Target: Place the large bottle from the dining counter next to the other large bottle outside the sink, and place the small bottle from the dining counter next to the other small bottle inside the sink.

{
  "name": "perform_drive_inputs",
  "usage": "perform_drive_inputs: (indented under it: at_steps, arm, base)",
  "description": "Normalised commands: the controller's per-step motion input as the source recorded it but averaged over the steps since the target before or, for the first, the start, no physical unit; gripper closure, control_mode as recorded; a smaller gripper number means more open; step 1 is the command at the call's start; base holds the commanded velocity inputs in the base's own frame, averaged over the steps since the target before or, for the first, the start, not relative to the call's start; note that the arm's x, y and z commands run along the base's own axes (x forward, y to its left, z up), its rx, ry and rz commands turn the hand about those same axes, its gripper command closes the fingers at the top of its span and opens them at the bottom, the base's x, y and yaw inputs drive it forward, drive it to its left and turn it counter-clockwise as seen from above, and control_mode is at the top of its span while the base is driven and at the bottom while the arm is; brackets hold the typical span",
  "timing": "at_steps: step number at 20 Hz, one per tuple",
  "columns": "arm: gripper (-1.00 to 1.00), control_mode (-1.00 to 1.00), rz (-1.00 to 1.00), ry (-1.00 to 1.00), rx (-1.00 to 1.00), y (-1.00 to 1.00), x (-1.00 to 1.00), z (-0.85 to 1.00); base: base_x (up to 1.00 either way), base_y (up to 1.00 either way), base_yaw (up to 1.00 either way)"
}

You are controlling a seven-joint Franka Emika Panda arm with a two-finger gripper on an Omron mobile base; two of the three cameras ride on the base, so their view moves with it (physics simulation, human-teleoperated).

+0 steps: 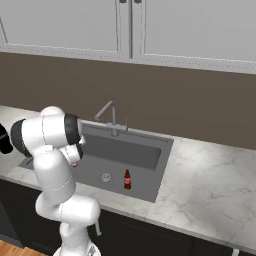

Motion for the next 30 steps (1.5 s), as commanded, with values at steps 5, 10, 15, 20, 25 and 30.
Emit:
perform_drive_inputs:
  at_steps: [5, 10, 15, 20, 25, 30]
  arm:
    - [1.0, -1.0, -0.09, -0.07, 0.01, 0.01, -0.22, -0.07]
    - [1.0, -1.0, -0.09, -0.01, 0.02, 0.03, 0.04, -0.34]
    - [1.0, -1.0, -0.08, 0.0, 0.04, 0.09, 0.27, -0.57]
    - [1.0, -1.0, -0.04, 0.0, 0.07, 0.15, 0.25, -0.72]
    - [1.0, -1.0, 0.0, -0.04, 0.06, 0.25, 0.01, -0.8]
    - [1.0, -1.0, 0.0, -0.06, 0.0, 0.33, 0.0, -0.47]
  base:
    - [0.0, 0.0, 0.0]
    - [0.0, 0.0, 0.0]
    - [0.0, 0.0, 0.0]
    - [0.0, 0.0, 0.0]
    - [0.0, 0.0, 0.0]
    - [0.0, 0.0, 0.0]
